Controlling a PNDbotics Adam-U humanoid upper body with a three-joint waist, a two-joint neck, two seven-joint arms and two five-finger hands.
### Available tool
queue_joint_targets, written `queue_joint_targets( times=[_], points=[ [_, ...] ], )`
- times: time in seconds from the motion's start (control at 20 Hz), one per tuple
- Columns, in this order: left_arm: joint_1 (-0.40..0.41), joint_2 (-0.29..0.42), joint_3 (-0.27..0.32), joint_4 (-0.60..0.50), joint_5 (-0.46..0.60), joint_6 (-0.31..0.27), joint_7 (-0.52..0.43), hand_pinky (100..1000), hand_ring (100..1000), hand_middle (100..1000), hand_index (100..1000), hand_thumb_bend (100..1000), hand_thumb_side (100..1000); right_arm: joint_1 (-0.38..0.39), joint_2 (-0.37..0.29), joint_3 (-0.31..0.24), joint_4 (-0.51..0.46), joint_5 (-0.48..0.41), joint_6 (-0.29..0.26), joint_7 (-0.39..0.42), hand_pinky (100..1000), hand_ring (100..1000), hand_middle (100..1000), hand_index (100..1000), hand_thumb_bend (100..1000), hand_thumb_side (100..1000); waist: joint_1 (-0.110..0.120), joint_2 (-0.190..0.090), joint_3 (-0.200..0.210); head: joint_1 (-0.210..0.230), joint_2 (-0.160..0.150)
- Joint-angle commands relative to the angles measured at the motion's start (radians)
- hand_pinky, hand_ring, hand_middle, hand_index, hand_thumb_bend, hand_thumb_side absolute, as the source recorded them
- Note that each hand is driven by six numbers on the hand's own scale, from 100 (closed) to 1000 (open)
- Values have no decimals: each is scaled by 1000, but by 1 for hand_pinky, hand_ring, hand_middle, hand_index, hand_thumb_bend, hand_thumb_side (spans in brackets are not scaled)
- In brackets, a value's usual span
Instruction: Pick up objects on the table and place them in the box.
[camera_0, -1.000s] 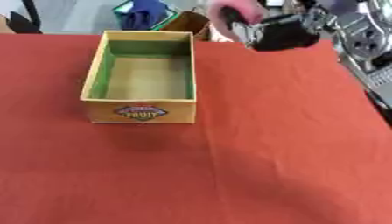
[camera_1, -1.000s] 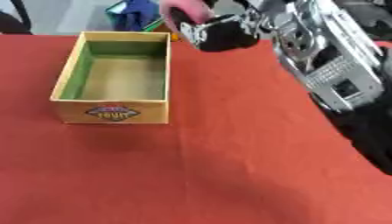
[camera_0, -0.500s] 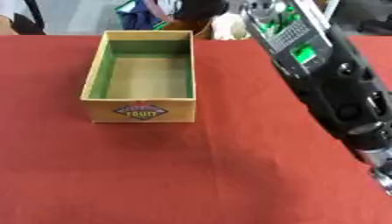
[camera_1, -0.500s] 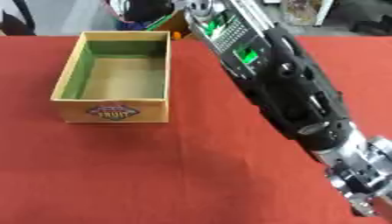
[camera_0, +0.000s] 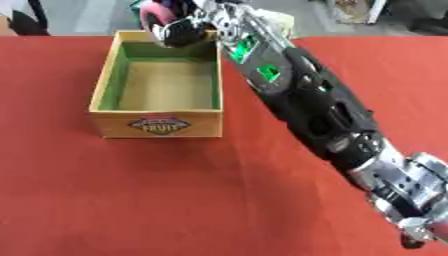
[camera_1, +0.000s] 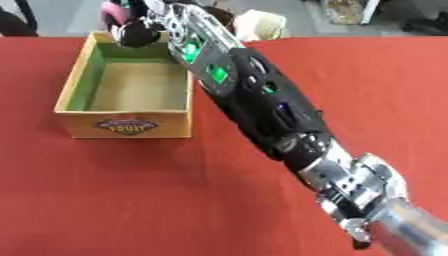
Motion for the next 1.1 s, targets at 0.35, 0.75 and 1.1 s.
queue_joint_targets(
  times=[0.35,0.75,1.1],
  points=[
    [-17,1,-8,-19,5,-2,-9,534,502,419,550,100,649,-13,49,-39,186,151,-78,-33,524,577,356,493,100,100,3,-9,19,-12,-14],
    [-18,1,-8,-19,5,-1,-10,535,502,419,550,100,649,-15,54,-54,239,221,-102,111,619,740,601,823,100,283,2,-11,21,-14,-13],
    [-17,2,-6,-19,2,-1,-7,536,502,419,551,100,648,-27,33,-69,209,283,-97,182,661,791,683,922,381,531,0,-19,15,-9,-9]
  ],
)
